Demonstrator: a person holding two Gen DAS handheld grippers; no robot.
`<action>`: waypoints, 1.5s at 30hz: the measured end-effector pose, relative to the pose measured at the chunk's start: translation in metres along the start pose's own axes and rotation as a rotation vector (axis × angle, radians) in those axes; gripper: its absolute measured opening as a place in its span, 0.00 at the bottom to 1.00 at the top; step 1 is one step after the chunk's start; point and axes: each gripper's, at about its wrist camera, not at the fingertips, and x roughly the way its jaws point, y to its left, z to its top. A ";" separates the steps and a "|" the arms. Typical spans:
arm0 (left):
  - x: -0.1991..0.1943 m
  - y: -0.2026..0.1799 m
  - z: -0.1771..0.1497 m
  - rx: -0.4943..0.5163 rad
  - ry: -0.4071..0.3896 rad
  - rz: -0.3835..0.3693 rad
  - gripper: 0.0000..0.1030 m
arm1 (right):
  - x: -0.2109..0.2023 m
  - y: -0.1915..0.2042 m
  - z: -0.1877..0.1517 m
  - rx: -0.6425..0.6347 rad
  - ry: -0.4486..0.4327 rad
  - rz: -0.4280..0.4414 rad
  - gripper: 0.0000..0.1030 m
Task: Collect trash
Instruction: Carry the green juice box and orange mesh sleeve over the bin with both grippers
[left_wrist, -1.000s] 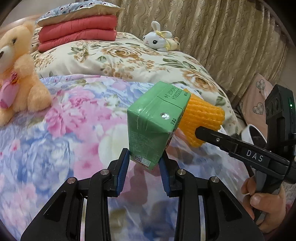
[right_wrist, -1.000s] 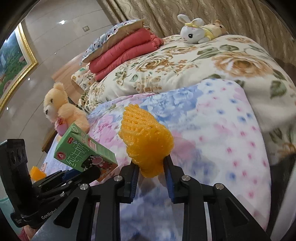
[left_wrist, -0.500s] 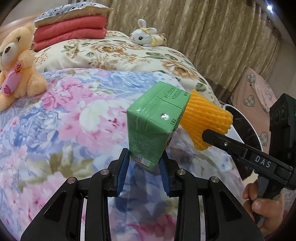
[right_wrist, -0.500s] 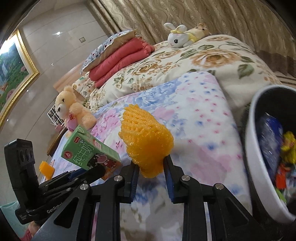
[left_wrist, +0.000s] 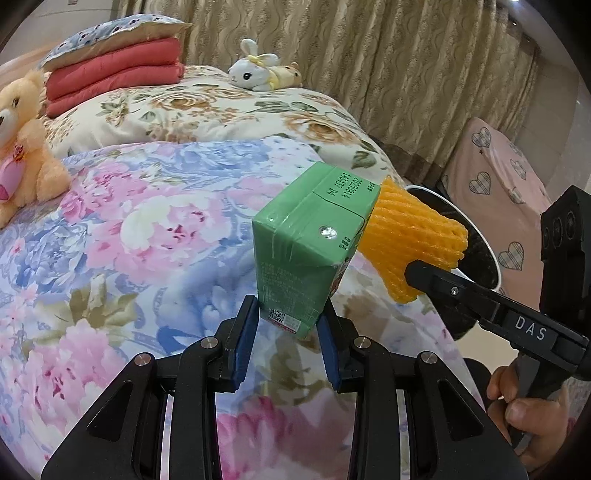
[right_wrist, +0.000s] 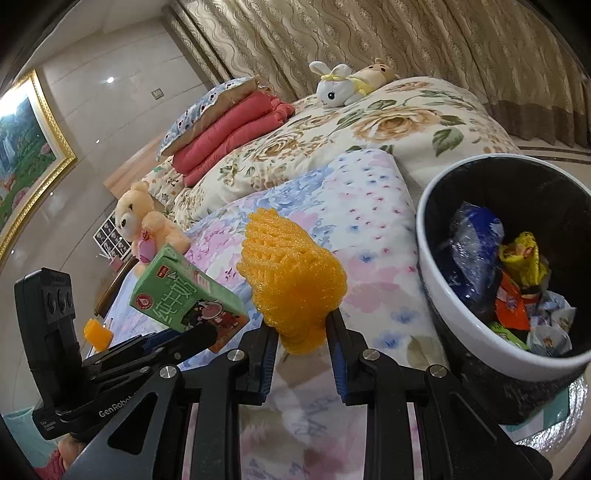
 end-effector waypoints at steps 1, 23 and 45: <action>0.000 -0.002 0.000 0.003 0.000 -0.001 0.30 | -0.002 -0.002 -0.001 0.001 -0.002 0.000 0.25; -0.009 -0.044 -0.001 0.065 -0.011 -0.037 0.30 | -0.045 -0.025 -0.008 0.043 -0.073 -0.033 0.25; 0.006 -0.086 0.015 0.131 -0.004 -0.098 0.30 | -0.076 -0.062 -0.005 0.099 -0.120 -0.099 0.25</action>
